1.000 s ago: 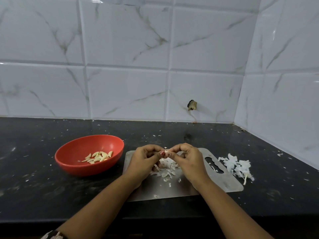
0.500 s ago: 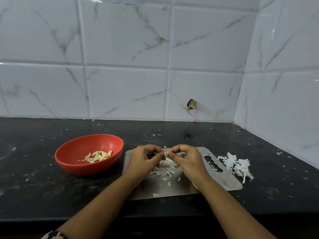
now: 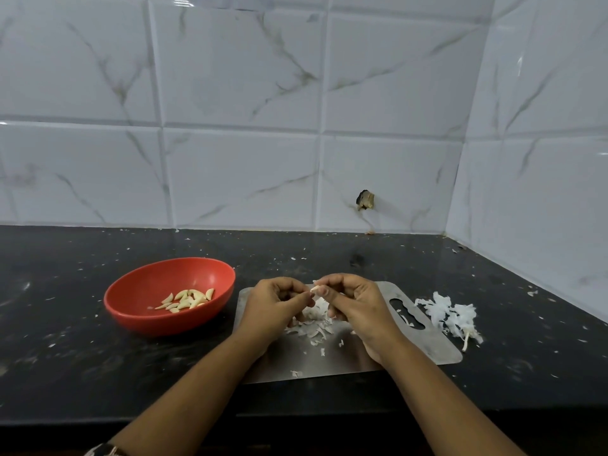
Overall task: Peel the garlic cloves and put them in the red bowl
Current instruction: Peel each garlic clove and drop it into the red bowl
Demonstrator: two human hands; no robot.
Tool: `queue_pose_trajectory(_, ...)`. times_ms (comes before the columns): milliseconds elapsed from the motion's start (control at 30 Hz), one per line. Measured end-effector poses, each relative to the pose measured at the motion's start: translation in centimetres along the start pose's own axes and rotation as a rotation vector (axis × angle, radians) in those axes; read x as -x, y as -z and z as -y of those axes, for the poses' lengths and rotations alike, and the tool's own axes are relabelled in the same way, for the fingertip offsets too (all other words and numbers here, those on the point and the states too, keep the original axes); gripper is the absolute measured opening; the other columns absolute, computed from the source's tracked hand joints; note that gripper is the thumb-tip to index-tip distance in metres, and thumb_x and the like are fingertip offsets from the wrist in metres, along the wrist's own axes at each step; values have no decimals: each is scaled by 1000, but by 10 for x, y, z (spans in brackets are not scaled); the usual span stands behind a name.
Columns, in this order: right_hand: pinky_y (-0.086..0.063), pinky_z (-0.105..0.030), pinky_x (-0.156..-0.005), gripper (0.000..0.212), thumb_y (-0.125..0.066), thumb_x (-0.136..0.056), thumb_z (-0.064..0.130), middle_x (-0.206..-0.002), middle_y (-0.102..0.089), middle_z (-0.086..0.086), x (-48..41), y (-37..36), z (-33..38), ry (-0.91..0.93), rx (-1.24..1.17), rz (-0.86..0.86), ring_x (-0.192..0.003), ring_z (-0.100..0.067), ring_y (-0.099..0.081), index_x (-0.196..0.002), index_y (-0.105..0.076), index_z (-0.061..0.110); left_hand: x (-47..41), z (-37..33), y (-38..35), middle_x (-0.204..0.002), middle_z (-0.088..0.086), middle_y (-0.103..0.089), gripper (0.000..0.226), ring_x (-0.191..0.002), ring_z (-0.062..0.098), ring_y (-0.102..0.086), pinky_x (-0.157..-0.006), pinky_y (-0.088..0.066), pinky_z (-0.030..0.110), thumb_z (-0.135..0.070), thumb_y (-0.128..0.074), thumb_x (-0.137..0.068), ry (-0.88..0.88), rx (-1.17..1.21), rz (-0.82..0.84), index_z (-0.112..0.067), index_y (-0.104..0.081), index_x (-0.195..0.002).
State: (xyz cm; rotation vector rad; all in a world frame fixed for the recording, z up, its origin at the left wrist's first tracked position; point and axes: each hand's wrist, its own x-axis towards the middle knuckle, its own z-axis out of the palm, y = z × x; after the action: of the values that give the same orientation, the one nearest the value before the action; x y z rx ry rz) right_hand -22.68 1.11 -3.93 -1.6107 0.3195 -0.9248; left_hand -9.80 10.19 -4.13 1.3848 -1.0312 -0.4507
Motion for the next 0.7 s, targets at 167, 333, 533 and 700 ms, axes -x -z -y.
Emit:
queue_pose_trajectory(167,-44,-14,-53,9,-68,-86,3,-73,-70,3,0,1,-2,-5,48,-1,-53,-7,-54,-94,-71,6,3,-3,0,-59,11,-64,14,-46,9,-56,-46,-42,16,-8,-77,-77,-34,-70,-35,3,-68,-75)
queue_pose_trajectory(333,-44,-13,-53,9,-68,-87,4,-71,-70,5,-1,1,-3,-7,74,-60,-57,-3,-57,-95,-71,7,5,-6,-2,-65,9,-70,20,-46,5,-57,-49,-45,14,-18,-75,-82,-72,-233,-16,-3,-68,-71)
queue_pose_trajectory(533,-44,-13,-53,9,-67,-87,1,-68,-68,5,-2,0,-3,-15,82,-105,-57,-1,-57,-89,-70,9,11,-9,-2,-81,-5,-73,30,-54,5,-61,-58,-54,25,8,-54,-84,-111,-357,-10,-17,-67,-95)
queue_pose_trajectory(700,-46,-16,-58,12,-70,-85,4,-75,-71,-4,-1,1,-3,-6,100,-114,-59,-1,-59,-93,-65,11,13,-12,-4,-83,-9,-71,13,-59,-2,-62,-54,-48,13,-10,-62,-90,-201,-354,-22,-19,-69,-97)
